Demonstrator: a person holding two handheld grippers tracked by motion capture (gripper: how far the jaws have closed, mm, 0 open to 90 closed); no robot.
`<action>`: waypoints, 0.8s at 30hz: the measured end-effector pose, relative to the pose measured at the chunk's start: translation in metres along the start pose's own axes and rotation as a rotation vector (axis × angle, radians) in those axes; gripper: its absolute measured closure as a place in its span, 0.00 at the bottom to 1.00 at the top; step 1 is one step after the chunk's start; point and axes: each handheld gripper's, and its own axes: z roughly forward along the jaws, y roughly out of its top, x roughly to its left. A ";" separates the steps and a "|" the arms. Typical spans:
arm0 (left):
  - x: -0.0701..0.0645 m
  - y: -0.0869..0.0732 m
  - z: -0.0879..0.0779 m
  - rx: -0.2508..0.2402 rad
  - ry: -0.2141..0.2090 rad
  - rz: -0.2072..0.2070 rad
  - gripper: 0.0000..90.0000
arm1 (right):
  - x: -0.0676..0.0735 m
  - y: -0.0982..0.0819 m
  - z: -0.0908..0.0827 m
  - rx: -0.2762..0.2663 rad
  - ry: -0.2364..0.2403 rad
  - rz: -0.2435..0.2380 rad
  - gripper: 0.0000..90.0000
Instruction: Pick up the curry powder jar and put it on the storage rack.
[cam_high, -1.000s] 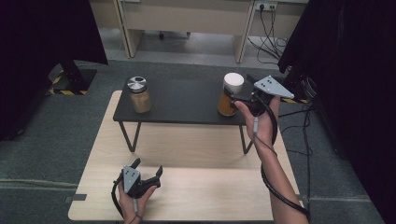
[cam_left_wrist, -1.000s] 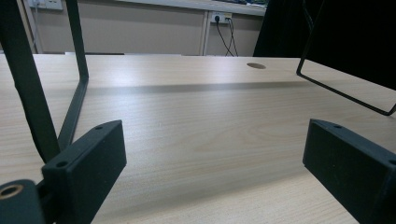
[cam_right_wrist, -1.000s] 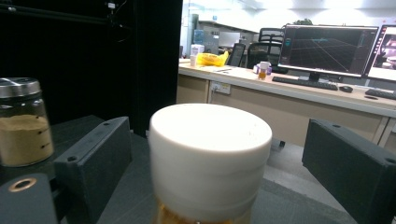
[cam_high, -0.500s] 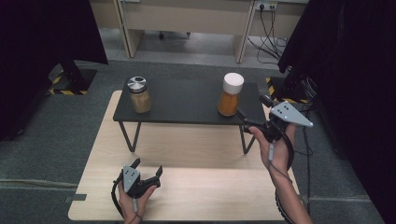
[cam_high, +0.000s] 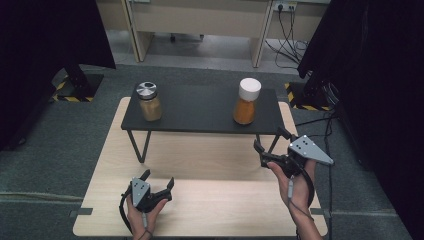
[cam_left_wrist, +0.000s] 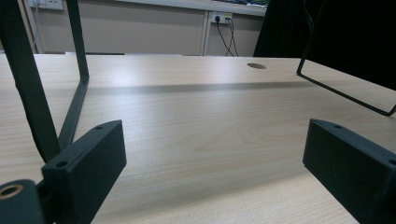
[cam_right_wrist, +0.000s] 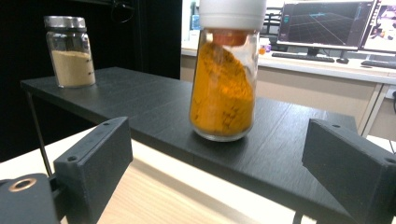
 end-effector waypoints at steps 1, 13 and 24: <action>0.000 0.000 0.000 -0.001 0.000 0.000 0.06 | 0.001 -0.001 -0.001 0.002 0.000 -0.001 0.10; 0.000 0.000 0.000 -0.001 -0.001 -0.004 0.06 | 0.012 -0.038 -0.011 0.005 -0.030 0.029 0.10; 0.000 0.000 0.000 -0.002 -0.001 0.000 0.06 | 0.024 -0.099 -0.011 0.086 -0.033 0.112 0.09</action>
